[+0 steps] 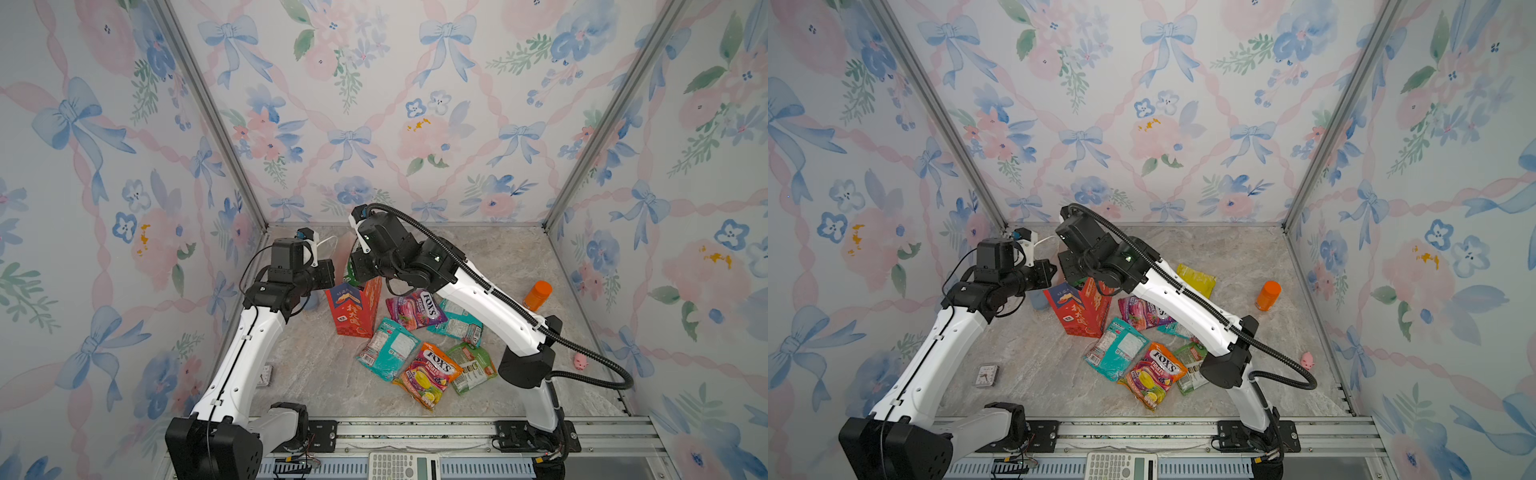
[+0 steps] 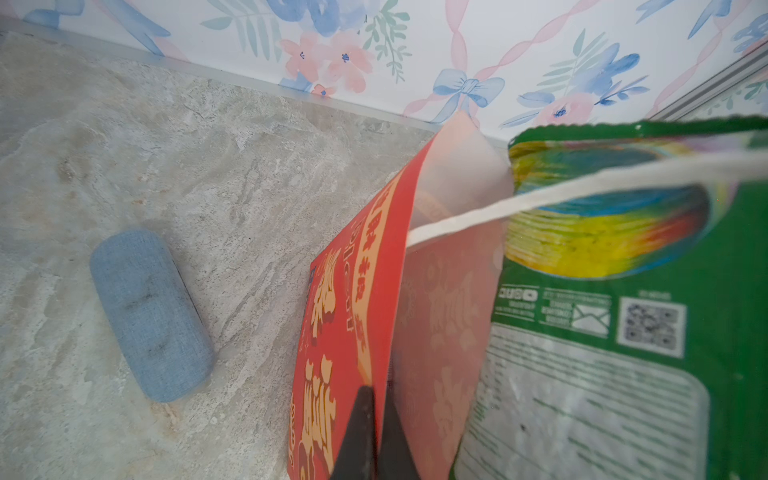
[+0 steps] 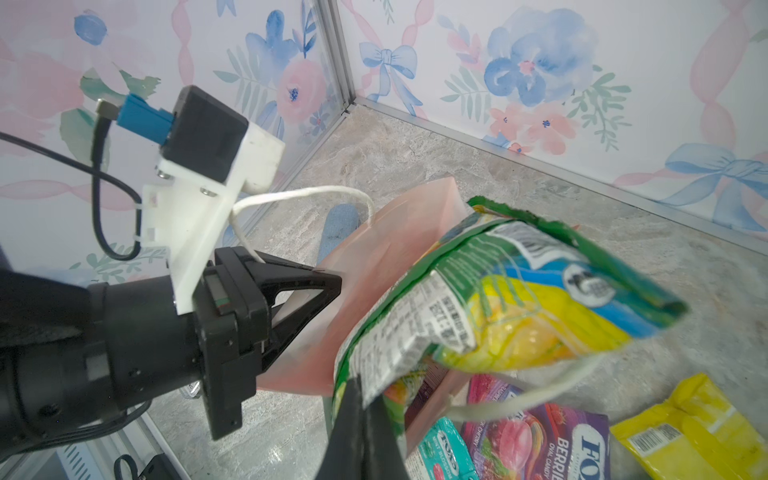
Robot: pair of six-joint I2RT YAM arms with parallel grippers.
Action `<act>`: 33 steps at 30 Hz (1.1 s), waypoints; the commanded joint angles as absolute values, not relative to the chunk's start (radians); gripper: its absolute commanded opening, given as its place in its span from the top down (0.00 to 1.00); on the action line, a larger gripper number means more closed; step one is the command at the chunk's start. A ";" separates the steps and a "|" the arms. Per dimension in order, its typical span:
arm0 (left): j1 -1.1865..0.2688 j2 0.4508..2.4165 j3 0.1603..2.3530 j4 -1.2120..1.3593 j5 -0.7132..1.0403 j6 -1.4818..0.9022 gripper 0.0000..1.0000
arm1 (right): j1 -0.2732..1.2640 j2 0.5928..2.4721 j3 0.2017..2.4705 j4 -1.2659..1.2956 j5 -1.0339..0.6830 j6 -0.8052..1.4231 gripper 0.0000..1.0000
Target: Place the snacks into the paper bag
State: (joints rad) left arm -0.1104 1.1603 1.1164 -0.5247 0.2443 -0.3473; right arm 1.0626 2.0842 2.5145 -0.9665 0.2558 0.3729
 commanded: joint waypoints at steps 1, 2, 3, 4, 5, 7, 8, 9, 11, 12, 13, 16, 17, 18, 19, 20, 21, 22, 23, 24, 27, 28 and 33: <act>-0.110 1.144 1.113 -0.511 0.255 -0.342 1.00 | 1.087 2.031 2.505 -0.942 0.287 0.347 1.00; -0.111 1.146 1.114 -0.511 0.255 -0.342 1.00 | 1.088 2.027 2.501 -0.936 0.289 0.345 1.00; -0.110 1.147 1.114 -0.511 0.256 -0.341 1.00 | 1.090 2.024 2.496 -0.931 0.291 0.345 1.00; -0.110 1.146 1.114 -0.510 0.256 -0.342 1.00 | 1.090 2.022 2.495 -0.928 0.288 0.345 1.00; -0.110 1.147 1.114 -0.511 0.257 -0.342 1.00 | 1.092 2.020 2.496 -0.927 0.288 0.345 1.00; -0.109 1.147 1.114 -0.511 0.256 -0.342 1.00 | 1.095 2.019 2.496 -0.926 0.287 0.345 1.00; -0.110 1.147 1.115 -0.511 0.256 -0.341 1.00 | 1.098 2.019 2.496 -0.928 0.286 0.345 1.00; -0.110 1.146 1.112 -0.512 0.256 -0.342 1.00 | 1.101 2.019 2.496 -0.930 0.287 0.345 1.00; -0.110 1.145 1.112 -0.512 0.257 -0.342 1.00 | 1.105 2.019 2.493 -0.935 0.285 0.347 1.00; -0.110 1.145 1.112 -0.511 0.258 -0.342 1.00 | 1.106 2.019 2.491 -0.936 0.284 0.350 1.00; -0.110 1.143 1.112 -0.511 0.258 -0.344 1.00 | 1.106 2.020 2.486 -0.936 0.280 0.354 1.00; -0.110 1.142 1.113 -0.511 0.258 -0.342 1.00 | 1.105 2.024 2.475 -0.936 0.270 0.361 1.00; -0.110 1.143 1.113 -0.511 0.258 -0.342 1.00 | 1.106 2.026 2.475 -0.936 0.268 0.365 1.00; -0.110 1.141 1.112 -0.512 0.260 -0.342 1.00 | 1.104 2.031 2.476 -0.936 0.260 0.369 1.00; -0.110 1.140 1.114 -0.511 0.260 -0.342 1.00 | 1.101 2.035 2.476 -0.936 0.250 0.375 1.00; -0.110 1.138 1.114 -0.511 0.258 -0.342 1.00 | 1.098 2.037 2.476 -0.936 0.240 0.380 1.00; -0.110 1.138 1.115 -0.512 0.259 -0.342 1.00 | 1.092 2.040 2.476 -0.935 0.229 0.388 1.00; -0.110 1.140 1.114 -0.512 0.258 -0.342 1.00 | 1.086 2.044 2.475 -0.936 0.217 0.395 1.00; -0.111 1.138 1.114 -0.511 0.259 -0.342 1.00 | 1.081 2.047 2.473 -0.936 0.211 0.400 1.00; -0.110 1.138 1.112 -0.511 0.260 -0.342 1.00 | 1.075 2.049 2.469 -0.934 0.207 0.401 1.00; -0.110 1.137 1.111 -0.512 0.262 -0.344 1.00 | 1.058 2.053 2.454 -0.919 0.203 0.402 1.00; -0.110 1.136 1.111 -0.511 0.263 -0.344 1.00 | 1.050 2.056 2.453 -0.916 0.195 0.405 1.00; -0.110 1.137 1.115 -0.512 0.262 -0.342 1.00 | 1.031 2.068 2.454 -0.896 0.183 0.409 1.00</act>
